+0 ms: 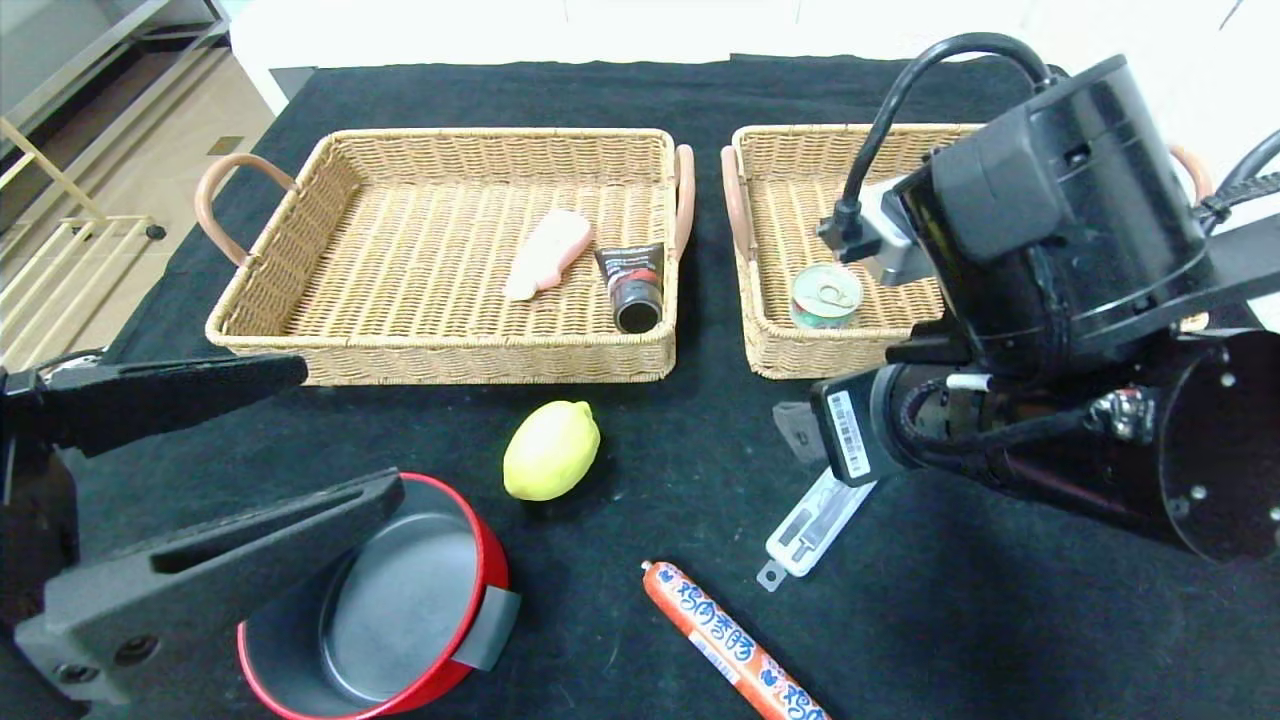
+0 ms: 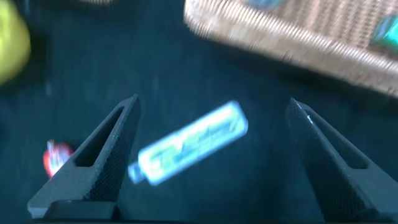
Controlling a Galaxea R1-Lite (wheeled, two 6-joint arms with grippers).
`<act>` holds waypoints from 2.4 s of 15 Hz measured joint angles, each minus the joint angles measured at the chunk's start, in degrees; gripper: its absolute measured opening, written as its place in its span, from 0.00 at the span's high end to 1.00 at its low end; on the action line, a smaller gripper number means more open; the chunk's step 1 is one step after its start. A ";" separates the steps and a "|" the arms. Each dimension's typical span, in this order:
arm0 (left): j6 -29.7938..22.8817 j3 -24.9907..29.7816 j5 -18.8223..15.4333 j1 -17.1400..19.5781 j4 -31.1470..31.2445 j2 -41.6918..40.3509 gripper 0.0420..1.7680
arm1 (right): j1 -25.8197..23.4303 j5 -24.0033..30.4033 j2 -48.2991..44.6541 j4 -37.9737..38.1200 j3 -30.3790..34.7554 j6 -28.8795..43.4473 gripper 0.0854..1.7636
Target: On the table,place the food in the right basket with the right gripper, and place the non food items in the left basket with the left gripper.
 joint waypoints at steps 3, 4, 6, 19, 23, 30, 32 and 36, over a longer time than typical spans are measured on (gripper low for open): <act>0.02 0.02 0.00 0.00 0.49 0.00 0.03 | 4.13 0.02 -0.82 4.74 1.68 -0.01 0.04; 0.02 0.00 0.02 0.00 0.52 -0.02 0.03 | 5.51 0.00 -0.90 6.25 2.12 -0.04 0.04; 0.02 -0.10 0.07 0.06 0.68 -0.16 0.03 | 8.28 -0.07 -0.85 7.47 3.08 -0.04 0.04; 0.88 -1.48 -0.04 3.60 0.71 -2.17 0.03 | 17.97 -0.71 8.63 7.05 4.58 3.38 0.04; 1.27 -1.39 -0.02 3.60 0.61 -2.51 0.03 | 18.20 -0.85 12.41 5.29 4.17 3.39 0.04; 1.24 -1.24 -0.06 3.58 0.41 -2.60 0.03 | 16.08 -0.88 16.30 1.38 3.36 3.28 0.04; 1.27 -1.13 -0.09 3.60 0.44 -2.54 0.03 | 15.35 -0.88 16.65 -0.11 3.39 3.28 0.04; 1.24 -1.00 -0.09 3.60 0.35 -2.39 0.03 | 14.49 -1.07 17.04 -2.24 3.78 3.77 0.03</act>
